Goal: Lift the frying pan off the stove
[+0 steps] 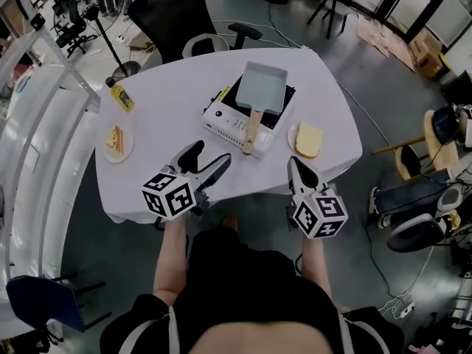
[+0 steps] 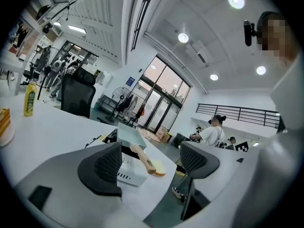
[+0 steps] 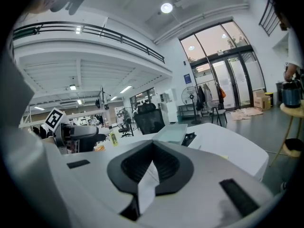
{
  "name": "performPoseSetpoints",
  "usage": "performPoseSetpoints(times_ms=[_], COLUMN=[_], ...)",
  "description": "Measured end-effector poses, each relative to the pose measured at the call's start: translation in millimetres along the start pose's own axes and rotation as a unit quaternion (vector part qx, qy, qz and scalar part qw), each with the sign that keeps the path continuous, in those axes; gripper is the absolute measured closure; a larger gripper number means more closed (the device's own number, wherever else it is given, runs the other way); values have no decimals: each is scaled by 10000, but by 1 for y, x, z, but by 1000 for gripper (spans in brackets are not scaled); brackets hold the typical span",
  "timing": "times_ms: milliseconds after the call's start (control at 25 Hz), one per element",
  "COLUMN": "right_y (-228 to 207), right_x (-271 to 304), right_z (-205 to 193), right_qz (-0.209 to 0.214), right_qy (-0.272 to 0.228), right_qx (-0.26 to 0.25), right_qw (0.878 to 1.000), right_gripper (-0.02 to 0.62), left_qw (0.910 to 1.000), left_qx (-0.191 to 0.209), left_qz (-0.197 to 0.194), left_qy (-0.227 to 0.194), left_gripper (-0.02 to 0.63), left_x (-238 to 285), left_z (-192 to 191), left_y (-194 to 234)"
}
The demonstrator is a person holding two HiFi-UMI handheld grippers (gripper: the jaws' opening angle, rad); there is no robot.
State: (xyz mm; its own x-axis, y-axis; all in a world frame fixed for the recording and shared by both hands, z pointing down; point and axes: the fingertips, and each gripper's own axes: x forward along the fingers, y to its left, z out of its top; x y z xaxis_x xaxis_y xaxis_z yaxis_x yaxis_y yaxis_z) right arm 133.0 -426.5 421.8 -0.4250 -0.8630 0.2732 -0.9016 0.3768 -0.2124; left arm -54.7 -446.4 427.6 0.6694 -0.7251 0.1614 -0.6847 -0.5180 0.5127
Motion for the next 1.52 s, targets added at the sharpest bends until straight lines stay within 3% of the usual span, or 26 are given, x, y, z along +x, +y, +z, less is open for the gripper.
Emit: performPoseSetpoints(times_ms=[240, 480, 640, 1000, 1200, 1520], right_y=[-13, -18, -20, -28, -46, -90], right_x=[46, 74, 78, 82, 103, 139], right_z=[18, 17, 2, -28, -29, -21], right_qz=[-50, -143, -230, -187, -56, 124], right_qy=[-98, -121, 33, 530, 758, 901], right_qx=[4, 66, 169, 206, 121, 121], right_qw=[9999, 9998, 9996, 9982, 9970, 9958], right_gripper=[592, 592, 592, 592, 592, 592], left_qw=[9992, 9930, 9805, 9582, 9382, 9192], left_qx=[-272, -924, -1577, -2457, -2984, -3390], left_qz=[-294, -732, -1130, -1207, -1439, -1550], left_qy=[-17, 94, 298, 834, 1005, 1271], left_gripper=[212, 212, 212, 212, 212, 212], left_x=[34, 57, 68, 95, 123, 171], left_z=[24, 29, 15, -36, -41, -53], left_y=[26, 44, 40, 48, 47, 50])
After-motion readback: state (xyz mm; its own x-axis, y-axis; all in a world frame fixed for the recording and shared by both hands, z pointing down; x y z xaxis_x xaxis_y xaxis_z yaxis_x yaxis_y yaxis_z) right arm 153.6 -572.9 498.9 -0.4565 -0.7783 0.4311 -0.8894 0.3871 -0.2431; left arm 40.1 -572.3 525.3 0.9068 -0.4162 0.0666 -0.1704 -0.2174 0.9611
